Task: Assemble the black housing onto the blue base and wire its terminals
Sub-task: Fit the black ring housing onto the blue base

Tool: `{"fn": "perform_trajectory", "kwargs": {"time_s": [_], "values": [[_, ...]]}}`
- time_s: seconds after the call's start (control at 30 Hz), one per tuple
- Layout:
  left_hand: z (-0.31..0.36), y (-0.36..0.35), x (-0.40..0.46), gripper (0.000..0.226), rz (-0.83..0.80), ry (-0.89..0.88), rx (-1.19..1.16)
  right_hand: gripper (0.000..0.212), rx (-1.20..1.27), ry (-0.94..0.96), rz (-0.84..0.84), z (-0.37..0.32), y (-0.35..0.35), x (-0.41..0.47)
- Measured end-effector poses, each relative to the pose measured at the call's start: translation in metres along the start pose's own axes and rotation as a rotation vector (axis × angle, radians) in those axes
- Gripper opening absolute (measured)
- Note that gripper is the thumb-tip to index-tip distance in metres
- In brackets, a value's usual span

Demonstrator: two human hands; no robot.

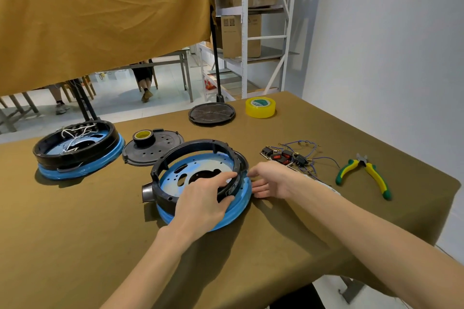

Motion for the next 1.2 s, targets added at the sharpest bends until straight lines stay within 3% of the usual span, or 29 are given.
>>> {"fn": "perform_trajectory", "kwargs": {"time_s": [0.13, 0.27, 0.4, 0.57, 0.73, 1.2], "values": [[0.007, 0.004, 0.007, 0.058, 0.019, 0.003, -0.092, 0.032, 0.373, -0.114, -0.236, 0.008, -0.01, -0.006], [0.008, 0.005, 0.008, 0.06, -0.008, 0.022, -0.155, 0.04, 0.545, -0.111, -0.36, 0.014, -0.018, -0.009], [0.008, 0.005, 0.004, 0.064, -0.011, 0.032, -0.177, 0.042, 0.512, -0.096, -0.401, 0.021, -0.02, -0.006], [0.011, 0.0, 0.002, 0.089, -0.005, 0.071, -0.18, 0.046, 0.479, -0.11, -0.402, 0.032, -0.02, -0.002], [0.014, -0.001, 0.003, 0.062, -0.034, 0.015, -0.175, 0.041, 0.489, -0.098, -0.409, 0.034, -0.019, -0.001], [0.02, -0.008, -0.004, 0.057, -0.109, 0.002, -0.172, 0.044, 0.486, -0.101, -0.443, 0.035, -0.013, -0.004]]}}
Point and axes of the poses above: each hand's wrist, its own x-axis towards the middle knuckle, its own y-axis out of the back of the hand, z = x × y, the point moved 10 cm from there along x, towards the middle knuckle, and after that the axes turned 2 degrees about -y, right-handed, at the moved point
